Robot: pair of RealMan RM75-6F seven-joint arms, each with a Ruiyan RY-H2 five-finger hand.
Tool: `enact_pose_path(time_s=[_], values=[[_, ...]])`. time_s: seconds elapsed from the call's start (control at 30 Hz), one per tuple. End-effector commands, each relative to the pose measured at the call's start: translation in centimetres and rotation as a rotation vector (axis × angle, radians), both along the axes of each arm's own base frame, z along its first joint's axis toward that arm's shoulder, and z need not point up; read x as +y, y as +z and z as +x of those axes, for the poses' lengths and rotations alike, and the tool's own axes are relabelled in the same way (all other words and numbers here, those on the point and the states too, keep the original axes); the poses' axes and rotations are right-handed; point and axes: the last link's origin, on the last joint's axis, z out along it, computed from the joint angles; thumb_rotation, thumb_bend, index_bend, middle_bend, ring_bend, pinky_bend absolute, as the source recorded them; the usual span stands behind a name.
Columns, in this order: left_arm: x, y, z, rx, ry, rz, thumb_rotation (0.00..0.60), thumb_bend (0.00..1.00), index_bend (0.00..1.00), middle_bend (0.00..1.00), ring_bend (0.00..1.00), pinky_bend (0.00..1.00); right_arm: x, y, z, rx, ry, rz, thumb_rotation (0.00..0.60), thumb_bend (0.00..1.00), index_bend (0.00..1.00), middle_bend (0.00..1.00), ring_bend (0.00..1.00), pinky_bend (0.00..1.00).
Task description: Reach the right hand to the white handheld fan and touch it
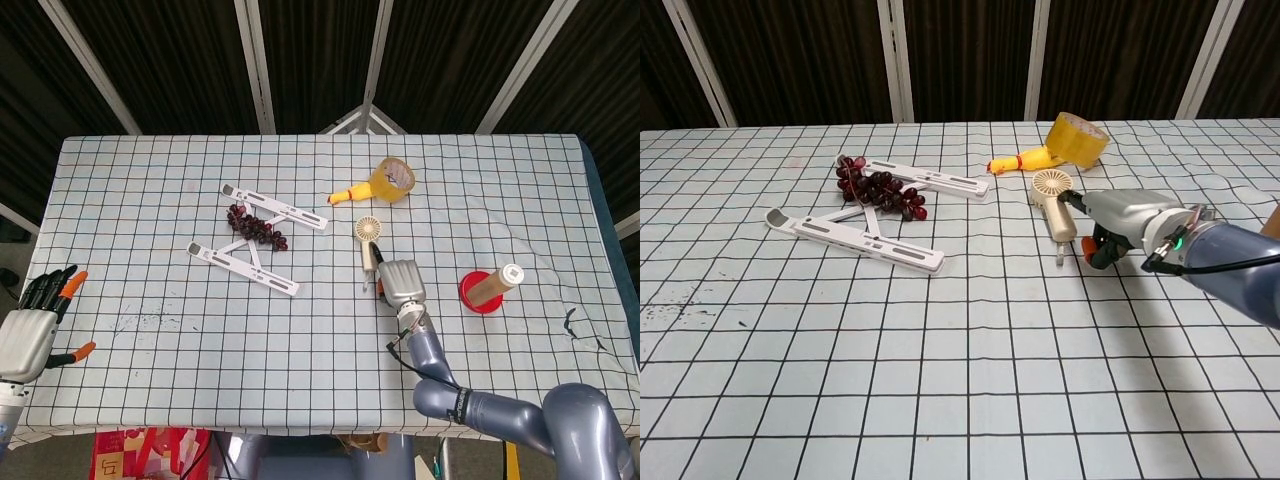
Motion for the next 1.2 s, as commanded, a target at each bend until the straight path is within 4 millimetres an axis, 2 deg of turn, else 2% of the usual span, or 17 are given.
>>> enact_pose_path(time_s=[0.03, 0.33, 0.5, 0.67, 0.8, 0.9, 1.0, 1.1, 1.2], values=[[0.0, 0.0, 0.0, -0.001, 0.002, 0.001, 0.600, 0.00, 0.00, 0.00, 0.00, 0.00, 0.1, -0.3, -0.4, 0.013, -0.010, 0.007, 0.600, 0.72, 0.00, 0.84, 0.90, 0.87], [0.0, 0.0, 0.0, -0.003, 0.002, 0.001, 0.600, 0.00, 0.00, 0.00, 0.00, 0.00, 0.2, -0.4, -1.2, 0.039, -0.035, 0.014, 0.600, 0.72, 0.00, 0.84, 0.90, 0.87], [0.0, 0.0, 0.0, -0.001, 0.002, 0.002, 0.600, 0.00, 0.00, 0.00, 0.00, 0.00, 0.0, 0.2, -0.4, 0.018, -0.014, -0.012, 0.600, 0.72, 0.00, 0.84, 0.90, 0.87], [0.0, 0.0, 0.0, -0.002, 0.002, 0.004, 0.600, 0.00, 0.00, 0.00, 0.00, 0.00, -0.5, 2.3, 1.6, -0.040, 0.054, -0.093, 0.600, 0.72, 0.00, 0.84, 0.90, 0.87], [0.0, 0.0, 0.0, -0.003, 0.002, 0.006, 0.600, 0.00, 0.00, 0.00, 0.00, 0.00, -0.5, 5.0, 3.0, -0.087, 0.120, -0.177, 0.600, 0.72, 0.00, 0.84, 0.89, 0.86], [0.0, 0.0, 0.0, -0.004, 0.001, 0.009, 0.600, 0.00, 0.00, 0.00, 0.00, 0.00, 0.0, 6.7, 3.2, -0.106, 0.154, -0.220, 0.600, 0.72, 0.00, 0.83, 0.85, 0.81], [-0.1, 0.1, 0.0, -0.003, -0.002, 0.014, 0.600, 0.00, 0.00, 0.00, 0.00, 0.00, 1.2, 8.7, 2.7, -0.110, 0.185, -0.256, 0.600, 0.72, 0.00, 0.76, 0.75, 0.71], [-0.2, 0.1, 0.0, -0.005, -0.002, 0.017, 0.600, 0.00, 0.00, 0.00, 0.00, 0.00, 2.9, 10.7, 1.4, -0.104, 0.203, -0.279, 0.600, 0.72, 0.00, 0.62, 0.62, 0.57], [-0.3, 0.2, 0.0, -0.002, -0.003, 0.021, 0.600, 0.00, 0.00, 0.00, 0.00, 0.00, 5.0, 12.8, -0.4, -0.074, 0.212, -0.292, 0.600, 0.70, 0.00, 0.45, 0.44, 0.38]])
